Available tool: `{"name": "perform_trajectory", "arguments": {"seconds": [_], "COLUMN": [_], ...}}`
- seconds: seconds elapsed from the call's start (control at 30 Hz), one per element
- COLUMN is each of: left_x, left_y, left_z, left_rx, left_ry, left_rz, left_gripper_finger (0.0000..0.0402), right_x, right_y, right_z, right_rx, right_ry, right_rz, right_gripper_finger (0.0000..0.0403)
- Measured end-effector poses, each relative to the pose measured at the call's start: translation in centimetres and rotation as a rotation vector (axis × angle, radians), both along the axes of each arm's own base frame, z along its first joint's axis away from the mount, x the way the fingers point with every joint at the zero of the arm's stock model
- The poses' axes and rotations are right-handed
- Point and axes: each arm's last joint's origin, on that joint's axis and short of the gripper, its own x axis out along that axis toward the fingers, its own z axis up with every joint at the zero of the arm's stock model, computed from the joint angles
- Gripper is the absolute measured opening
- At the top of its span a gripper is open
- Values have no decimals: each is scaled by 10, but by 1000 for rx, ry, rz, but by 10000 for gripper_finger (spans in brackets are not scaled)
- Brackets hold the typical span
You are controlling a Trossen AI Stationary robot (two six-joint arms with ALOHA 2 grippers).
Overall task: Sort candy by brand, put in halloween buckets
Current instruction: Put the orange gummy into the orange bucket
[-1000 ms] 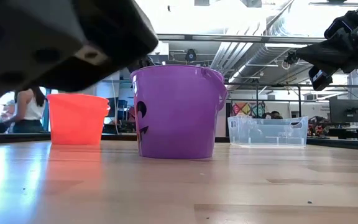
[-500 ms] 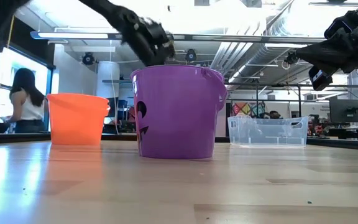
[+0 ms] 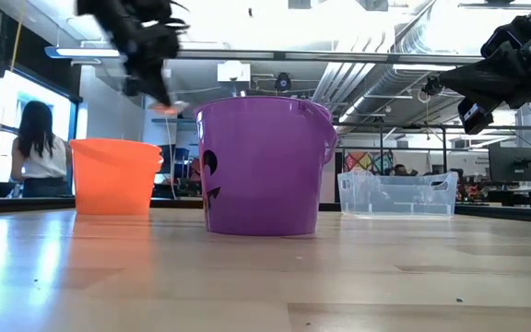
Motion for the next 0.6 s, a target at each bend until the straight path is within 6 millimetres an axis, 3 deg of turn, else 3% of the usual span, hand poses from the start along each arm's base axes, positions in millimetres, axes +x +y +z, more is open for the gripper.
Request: {"name": "perform_trajectory", "arguments": {"seconds": [0.1, 0.23, 0.4, 0.6], "left_x": [-23, -39, -43, -42], "left_y": [-11, -16, -14, -9], "left_z": [-10, -18, -25, -31], "left_rx": [44, 74, 61, 51], "left_ry": [24, 47, 95, 151], "left_rz": [111, 223, 262, 258], "left_gripper_finger": [0, 0, 9, 71], "right_x": [0, 0, 0, 0], "right_y": [0, 0, 0, 0], "right_z": [0, 0, 0, 0], "right_rx": [0, 0, 0, 0], "right_ry": [0, 0, 0, 0], "right_rz": [0, 0, 0, 0], "right_gripper_finger": [0, 0, 0, 0]}}
